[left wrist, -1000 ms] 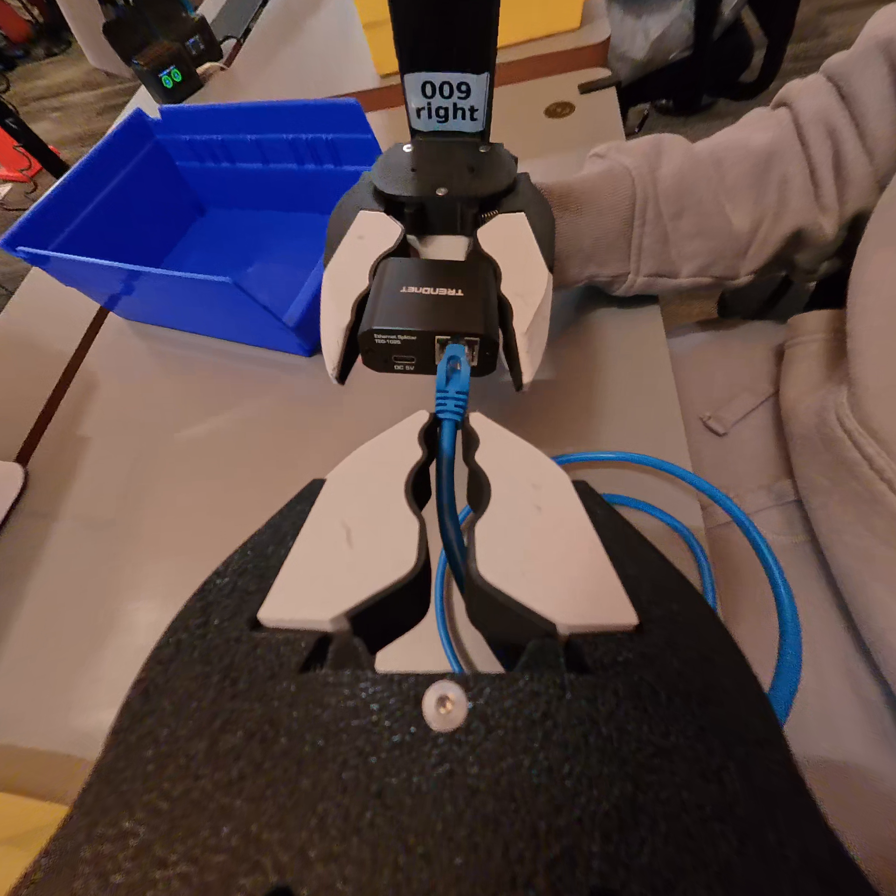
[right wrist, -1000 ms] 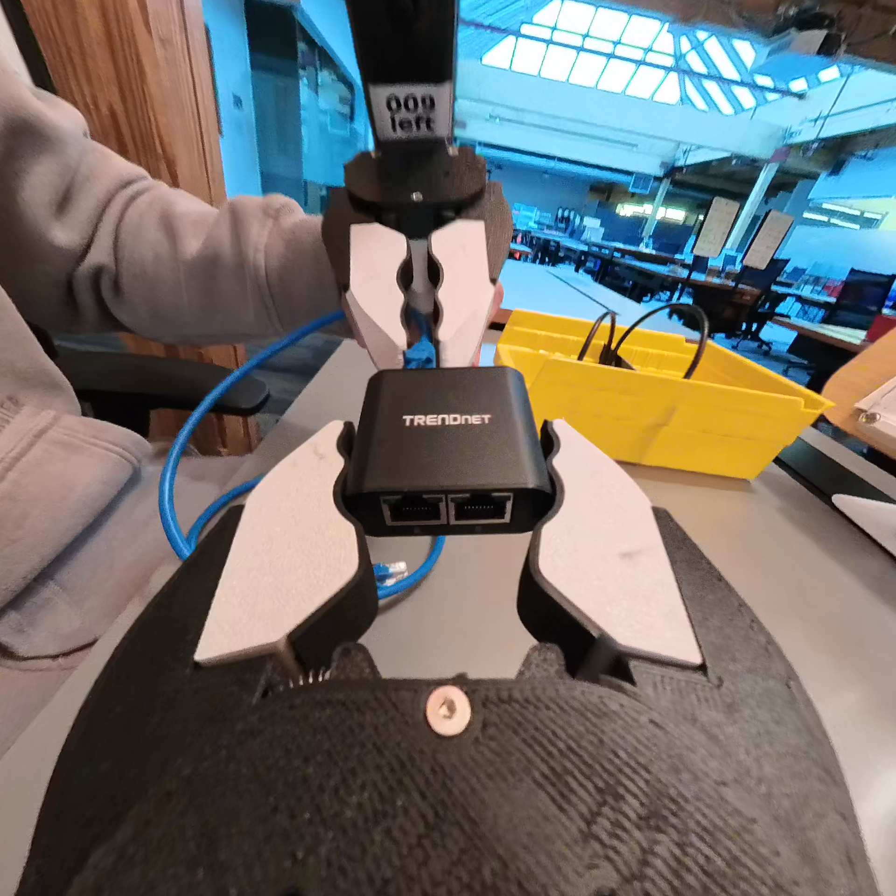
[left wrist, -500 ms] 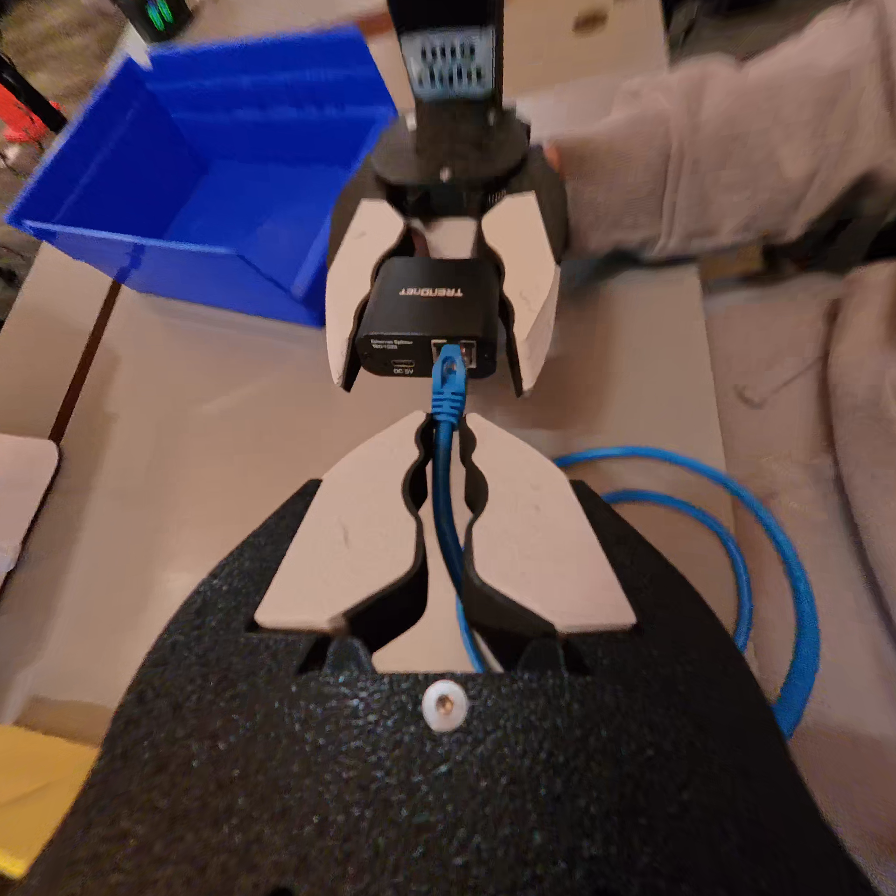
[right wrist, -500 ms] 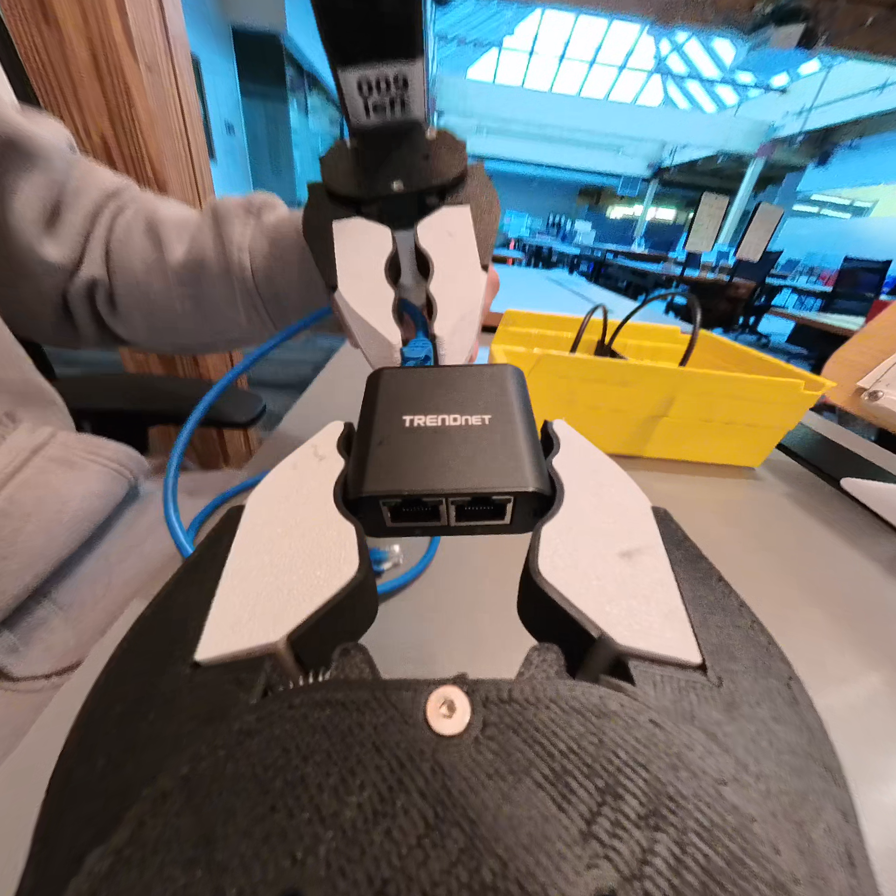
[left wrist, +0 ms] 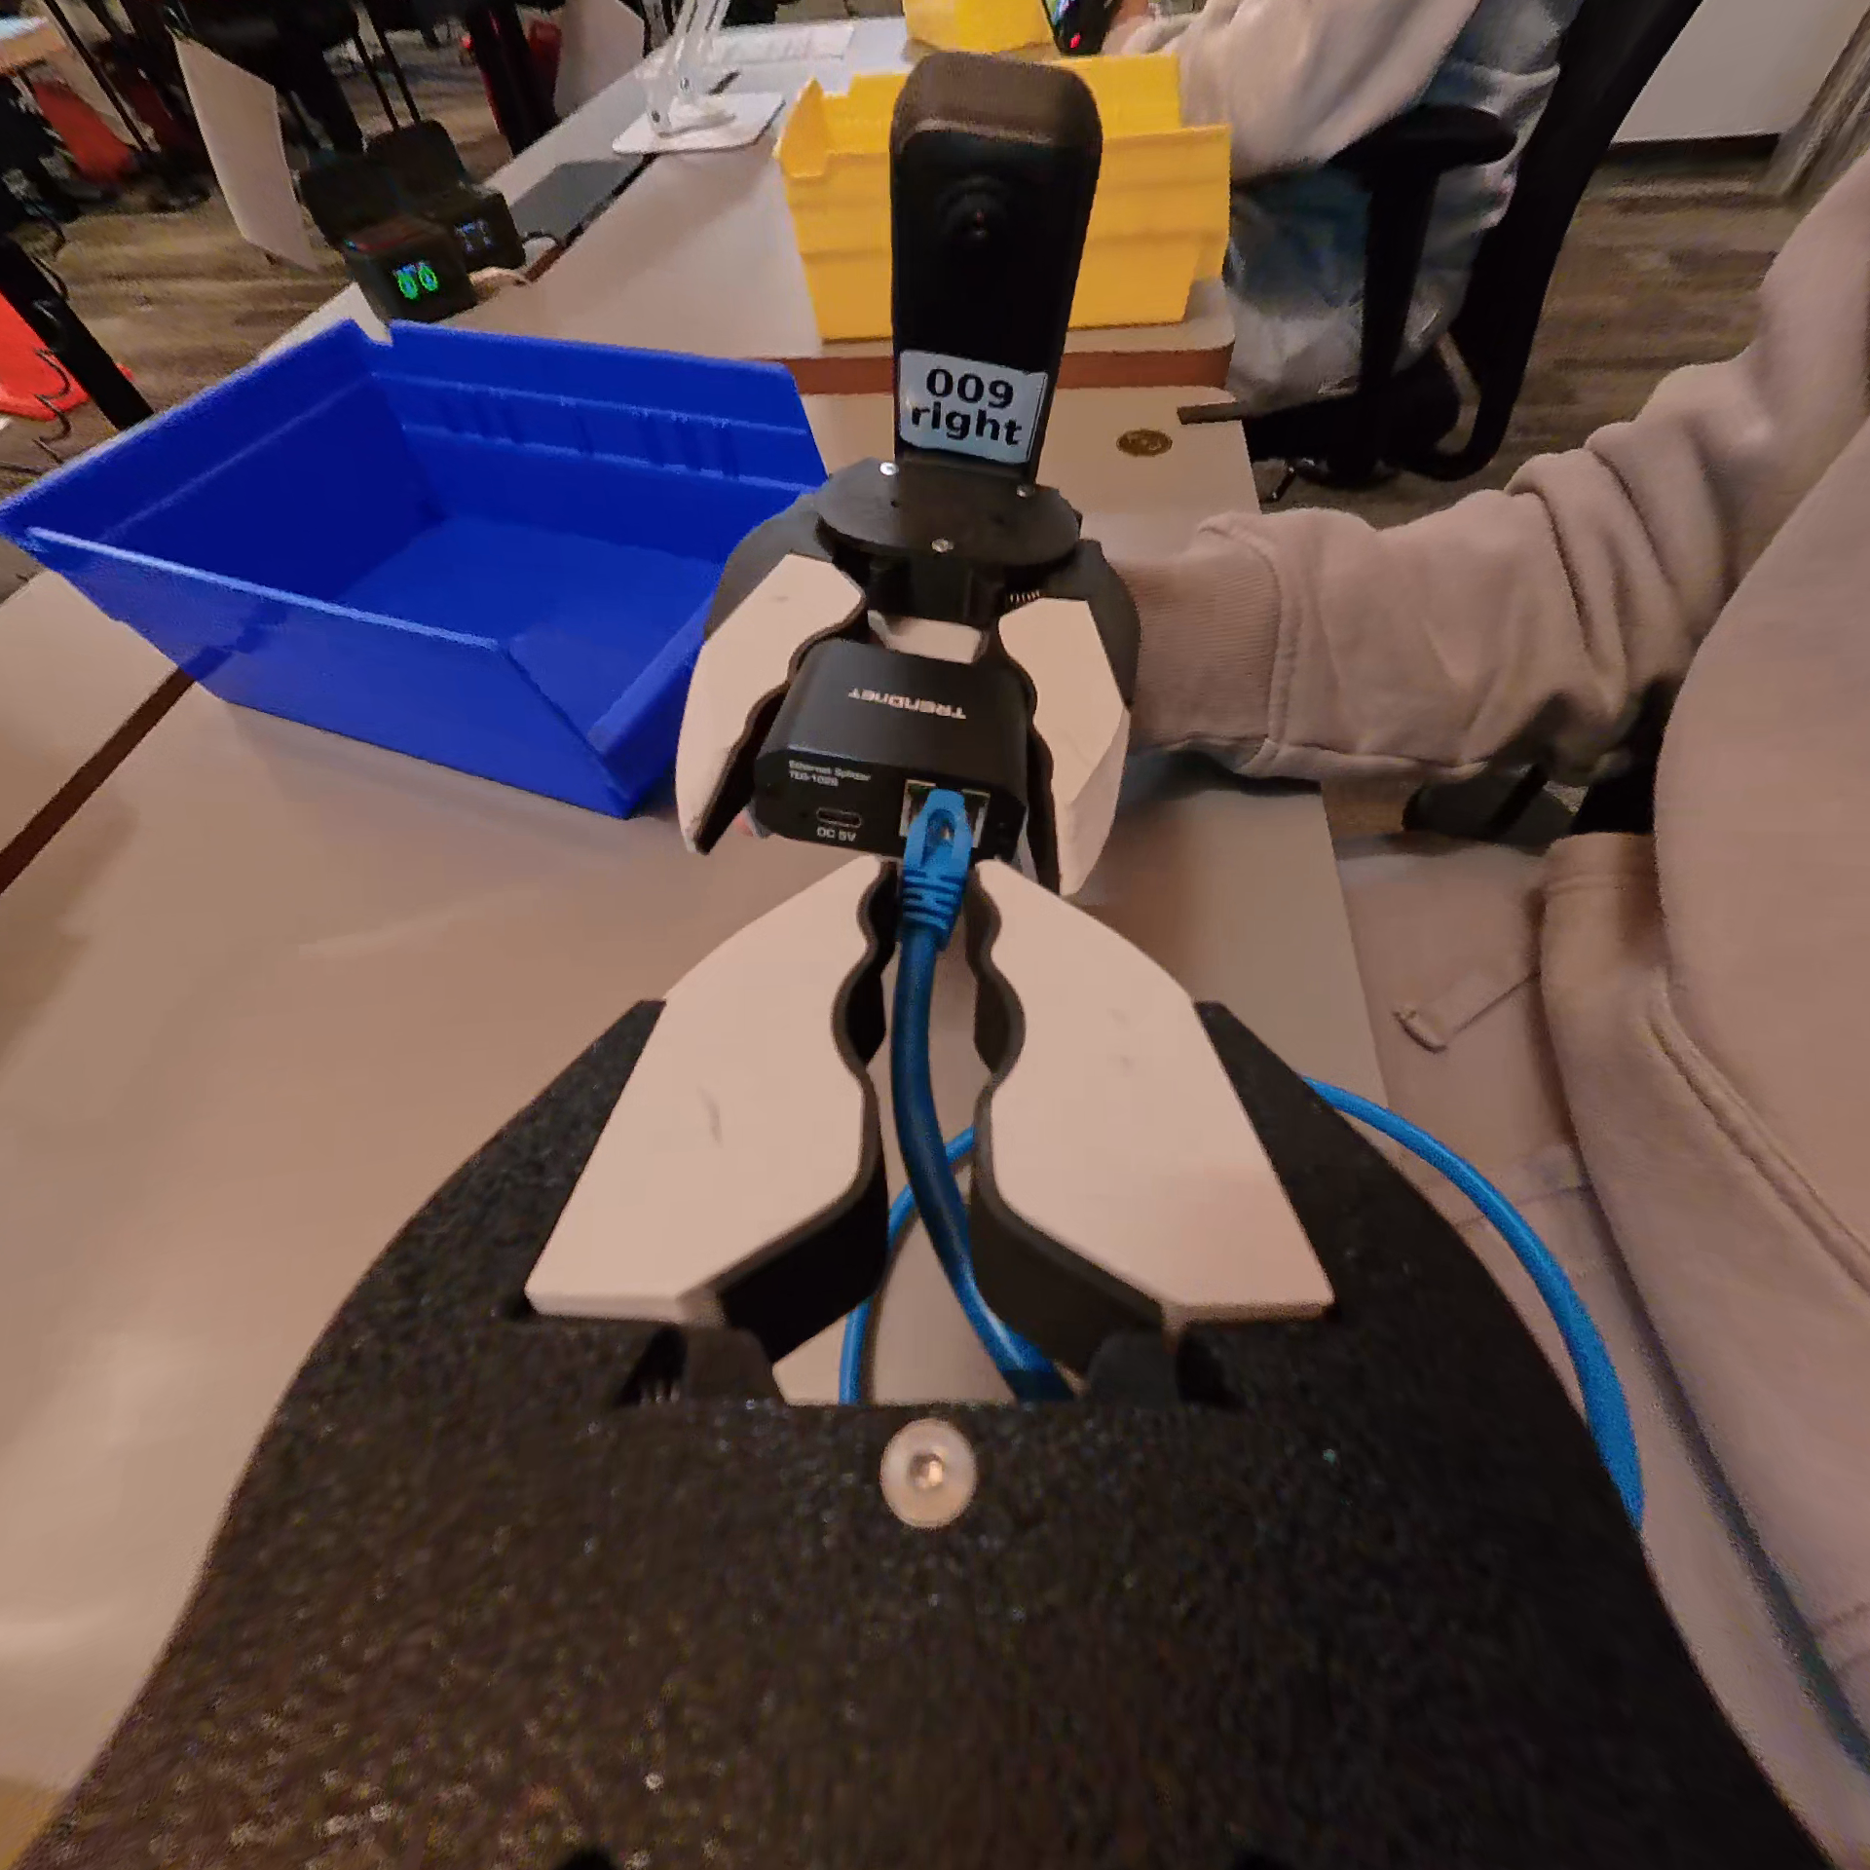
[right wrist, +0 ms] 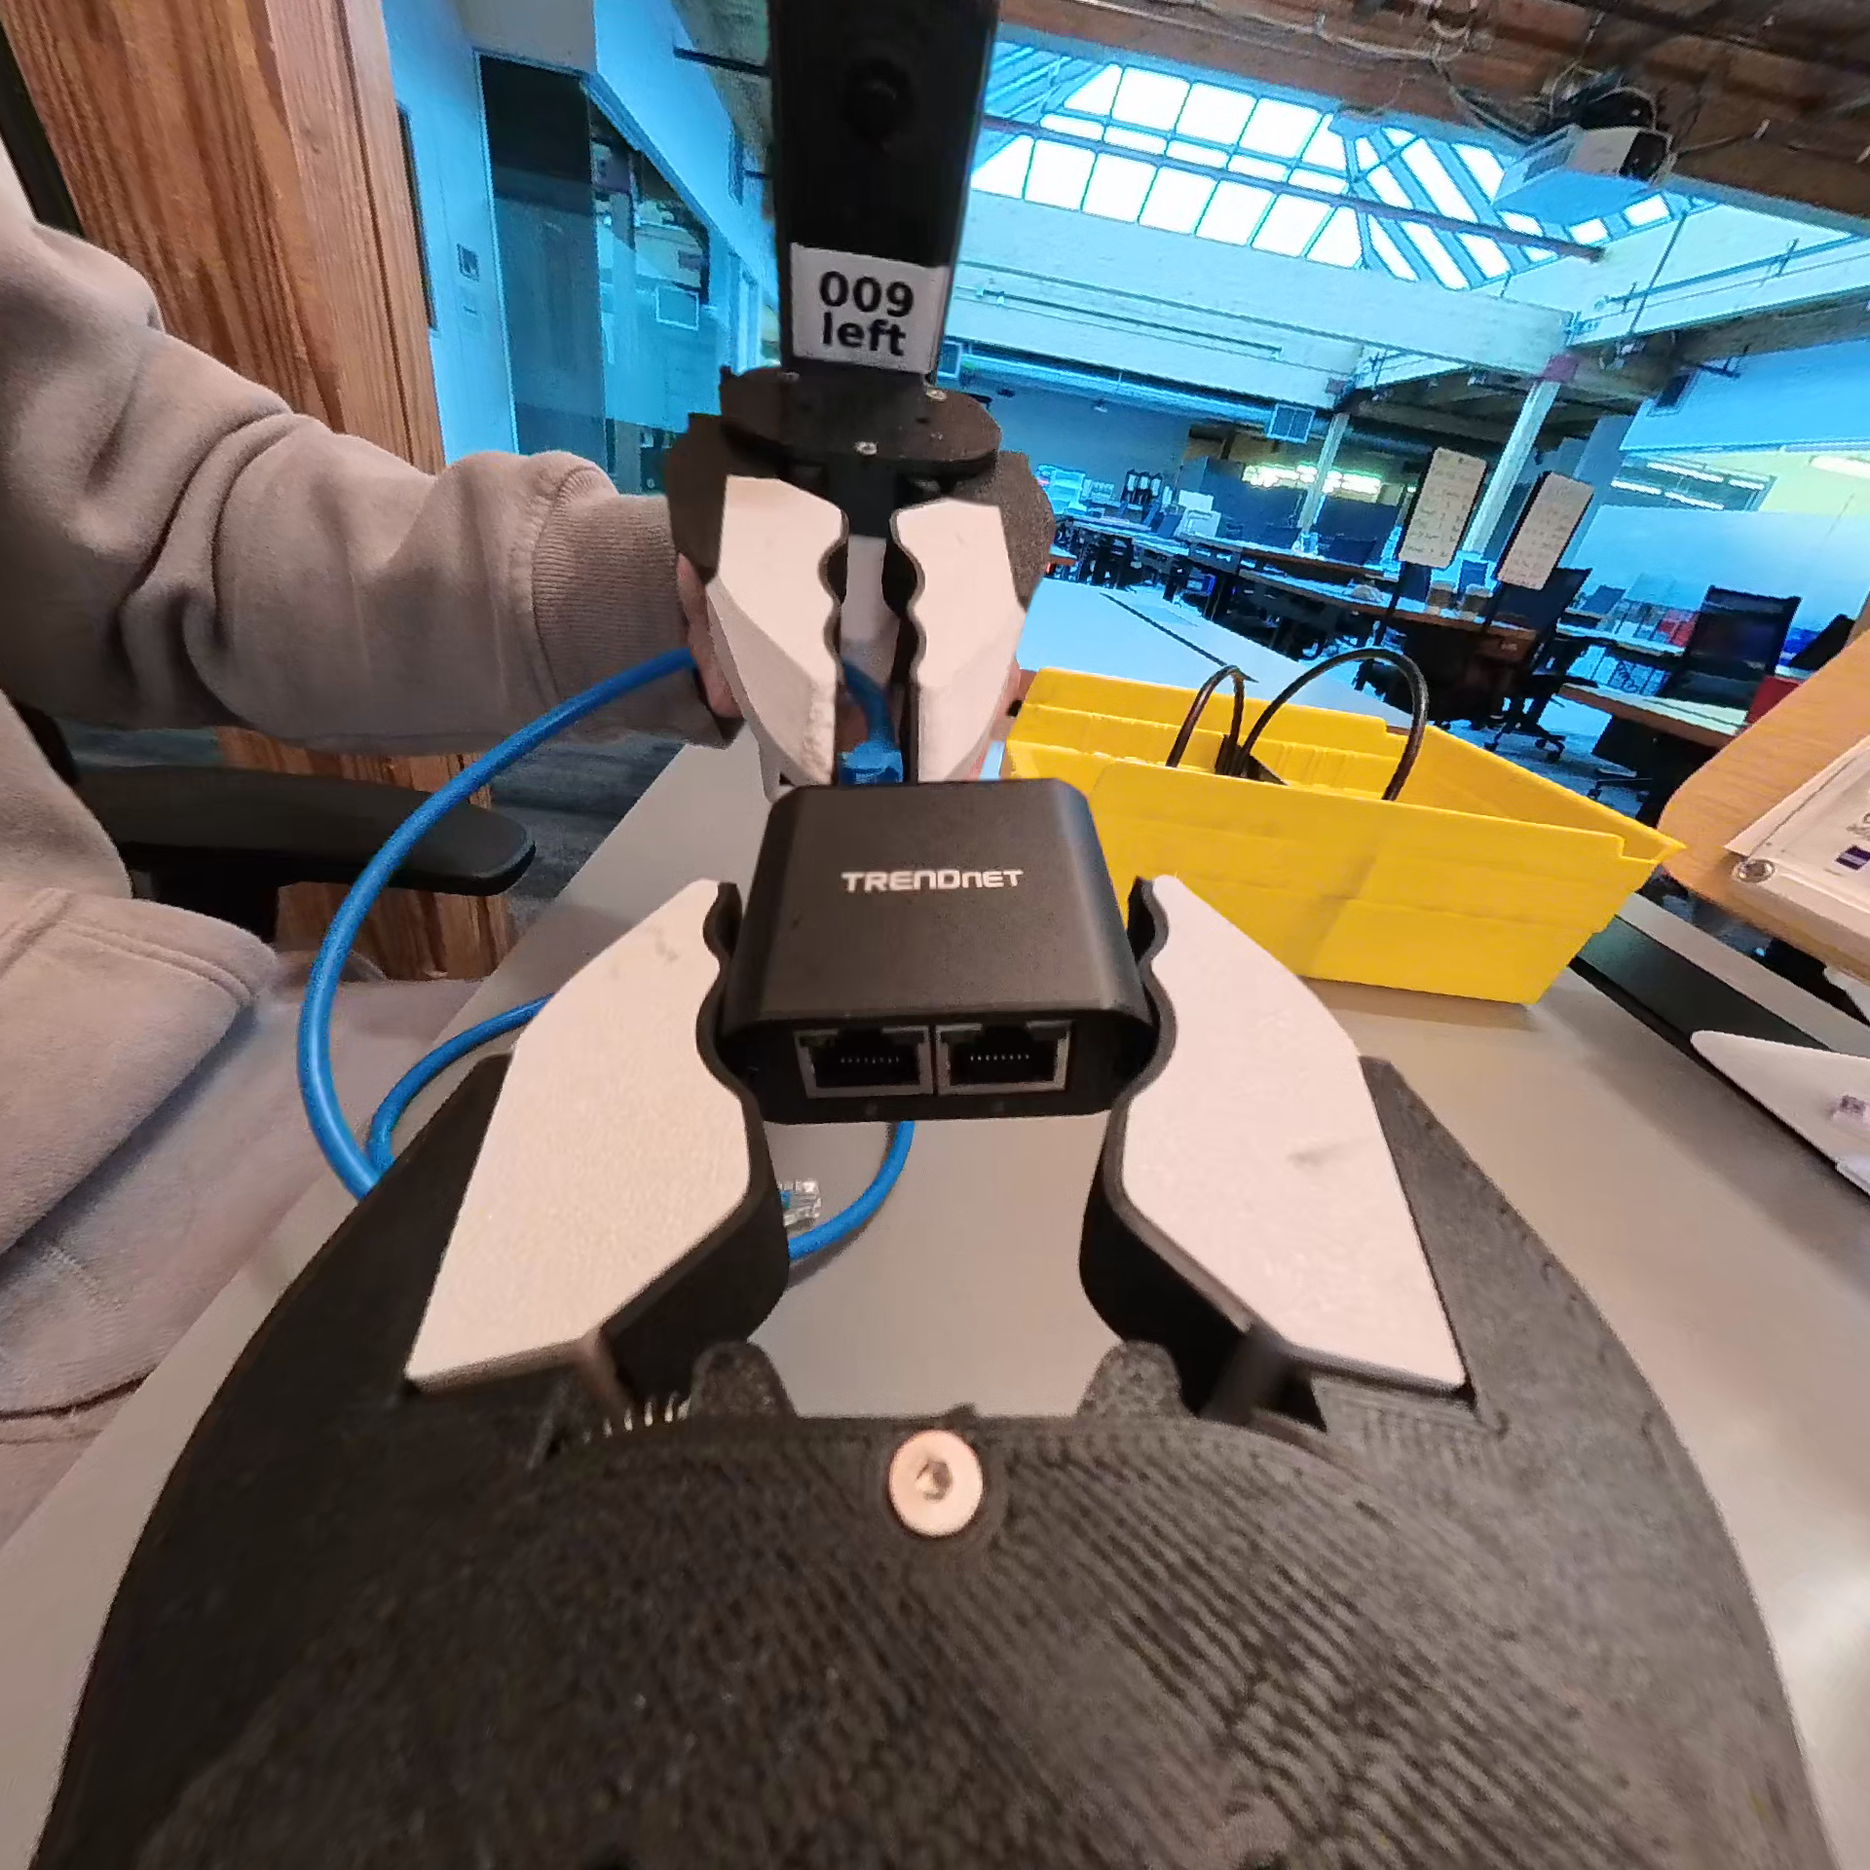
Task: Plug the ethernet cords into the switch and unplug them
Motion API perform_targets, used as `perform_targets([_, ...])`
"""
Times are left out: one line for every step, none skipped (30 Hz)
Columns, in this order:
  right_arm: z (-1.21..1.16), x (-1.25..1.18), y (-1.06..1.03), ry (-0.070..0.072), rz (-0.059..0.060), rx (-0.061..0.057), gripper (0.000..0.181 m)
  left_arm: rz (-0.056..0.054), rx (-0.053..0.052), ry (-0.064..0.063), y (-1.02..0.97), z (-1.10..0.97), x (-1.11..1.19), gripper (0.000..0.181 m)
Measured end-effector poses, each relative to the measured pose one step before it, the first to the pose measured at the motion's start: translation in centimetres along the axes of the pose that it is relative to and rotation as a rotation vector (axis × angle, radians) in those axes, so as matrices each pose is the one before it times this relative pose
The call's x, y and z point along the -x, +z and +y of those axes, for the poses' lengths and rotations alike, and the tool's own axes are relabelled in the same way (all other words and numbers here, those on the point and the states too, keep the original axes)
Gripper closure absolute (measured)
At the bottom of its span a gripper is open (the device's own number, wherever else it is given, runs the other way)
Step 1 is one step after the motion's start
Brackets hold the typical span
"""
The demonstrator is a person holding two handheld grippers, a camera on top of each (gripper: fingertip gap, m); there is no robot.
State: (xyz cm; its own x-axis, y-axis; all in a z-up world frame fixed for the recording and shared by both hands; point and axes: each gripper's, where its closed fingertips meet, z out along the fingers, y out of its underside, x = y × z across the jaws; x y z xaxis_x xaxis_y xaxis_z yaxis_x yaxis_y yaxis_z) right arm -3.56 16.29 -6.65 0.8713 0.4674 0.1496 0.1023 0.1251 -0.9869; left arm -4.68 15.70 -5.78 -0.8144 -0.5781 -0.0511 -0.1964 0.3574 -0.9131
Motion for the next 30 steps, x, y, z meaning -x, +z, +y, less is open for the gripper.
perform_targets([0.094, 0.048, 0.031, -0.0007, -0.0039, 0.0069, 0.108, 0.0018, 0.0225, -0.0003, 0.008, 0.259, -0.013, 0.169])
perform_targets([0.194, 0.044, 0.055, -0.0041, -0.002, 0.0149, 0.108, -0.0035, 0.0192, 0.0135, 0.008, 0.201, -0.039, 0.17])
perform_targets([0.154, 0.116, 0.073, -0.0104, -0.0031, 0.0124, 0.108, -0.0047, 0.0191, 0.019, -0.002, 0.205, -0.038, 0.17])
perform_targets([0.103, 0.132, 0.125, -0.0013, -0.0045, 0.0079, 0.108, -0.0001, 0.0206, 0.0109, -0.046, 0.201, -0.041, 0.17])
perform_targets([0.0, 0.003, 0.149, 0.0108, 0.0005, -0.0026, 0.108, -0.0011, 0.007, 0.009, -0.126, -0.026, -0.011, 0.17])
perform_targets([-0.06, 0.039, 0.125, 0.0227, -0.0057, -0.0138, 0.108, -0.005, -0.0097, 0.0084, -0.179, -0.277, 0.03, 0.17])
perform_targets([0.075, 0.147, 0.109, 0.0189, -0.0126, -0.0097, 0.108, 0.0012, -0.0101, -0.0012, -0.12, -0.295, -0.059, 0.17])
perform_targets([0.347, 0.033, 0.094, 0.0033, -0.0015, 0.0083, 0.108, 0.0038, 0.0072, -0.0035, -0.011, -0.03, -0.069, 0.17])
perform_targets([0.573, -0.009, 0.144, -0.0093, 0.0035, 0.0305, 0.107, -0.0041, 0.0312, 0.009, 0.116, 0.361, -0.007, 0.171])
perform_targets([0.411, 0.043, 0.066, -0.0043, -0.0022, 0.0182, 0.108, -0.0062, 0.0327, 0.0159, 0.18, 0.446, -0.045, 0.17])
perform_targets([0.023, 0.116, 0.027, 0.0091, -0.0101, -0.0083, 0.108, -0.003, 0.0117, 0.0062, 0.063, 0.212, -0.083, 0.17])
perform_targets([-0.19, -0.048, 0.003, 0.0052, 0.0022, -0.019, 0.108, -0.0007, -0.0133, -0.0121, -0.014, -0.096, -0.023, 0.17])
perform_targets([0.104, -0.131, 0.068, -0.0078, 0.0089, 0.0083, 0.108, -0.0014, -0.0087, -0.0151, -0.035, -0.005, 0.076, 0.17])
perform_targets([0.33, -0.213, 0.06, -0.0199, 0.0167, 0.0233, 0.108, -0.0056, 0.0145, -0.0007, 0.039, 0.335, 0.146, 0.17])
perform_targets([0.206, -0.287, -0.013, -0.0138, 0.02, 0.0076, 0.108, -0.0147, 0.0175, 0.0117, 0.13, 0.399, 0.213, 0.17])
perform_targets([0.079, -0.296, -0.029, -0.0024, 0.0187, -0.003, 0.108, -0.0195, 0.0045, 0.0101, 0.167, 0.228, 0.26, 0.17])
perform_targets([-0.072, -0.278, 0.021, -0.0038, 0.0207, -0.0053, 0.108, -0.0162, -0.0002, 0.0062, 0.091, 0.122, 0.275, 0.169])
perform_targets([-0.171, -0.344, 0.095, -0.0096, 0.0289, -0.0016, 0.108, -0.0146, 0.0027, 0.0083, -0.104, 0.045, 0.337, 0.169])
perform_targets([-0.164, -0.458, 0.089, -0.0142, 0.0386, 0.0029, 0.108, -0.0264, 0.0114, 0.0115, -0.342, 0.025, 0.558, 0.168])
perform_targets([-0.145, -0.504, -0.013, -0.0135, 0.0397, 0.0017, 0.108, -0.0516, 0.0156, 0.0112, -0.611, -0.016, 0.924, 0.166])
perform_targets([-0.116, -0.456, -0.108, -0.0072, 0.0317, -0.0007, 0.108, -0.0691, 0.0061, 0.0002, -0.812, -0.179, 1.191, 0.159])
perform_targets([-0.063, -0.688, -0.162, -0.0092, 0.0467, 0.0016, 0.108, -0.0741, -0.0032, -0.0272, -0.958, -0.342, 1.288, 0.157])
perform_targets([-0.012, -0.828, -0.15, -0.0125, 0.0554, 0.0048, 0.108, -0.0704, -0.0036, -0.0601, -1.006, -0.444, 1.205, 0.155])
perform_targets([-0.036, -0.71, -0.109, -0.0071, 0.0463, 0.0021, 0.108, -0.0637, -0.014, -0.0875, -0.895, -0.614, 0.948, 0.152])
perform_targets([-0.099, -0.631, -0.047, -0.0027, 0.044, -0.0041, 0.108, -0.0361, -0.0304, -0.1107, -0.692, -0.709, 0.31, 0.152])
perform_targets([-0.112, -0.438, 0.013, -0.0027, 0.0336, -0.0066, 0.108, -0.0103, -0.0257, -0.1418, -0.405, -0.365, -0.271, 0.154])
perform_targets([-0.044, -0.202, 0.068, -0.0054, 0.0212, -0.0016, 0.108, 0.0312, -0.0079, -0.157, -0.082, 0.198, -0.92, 0.155])
perform_targets([-0.076, -0.087, 0.08, -0.0089, 0.0165, -0.0026, 0.108, 0.0744, -0.0055, -0.1462, 0.26, 0.614, -1.382, 0.154])
perform_targets([-0.123, 0.045, 0.097, -0.0082, 0.01, -0.0031, 0.108, 0.0776, -0.0081, -0.1351, 0.529, 0.927, -1.122, 0.153])
perform_targets([-0.075, 0.152, 0.145, -0.0058, 0.0025, 0.0047, 0.108, 0.0642, -0.0111, -0.1195, 0.65, 1.025, -0.518, 0.151])
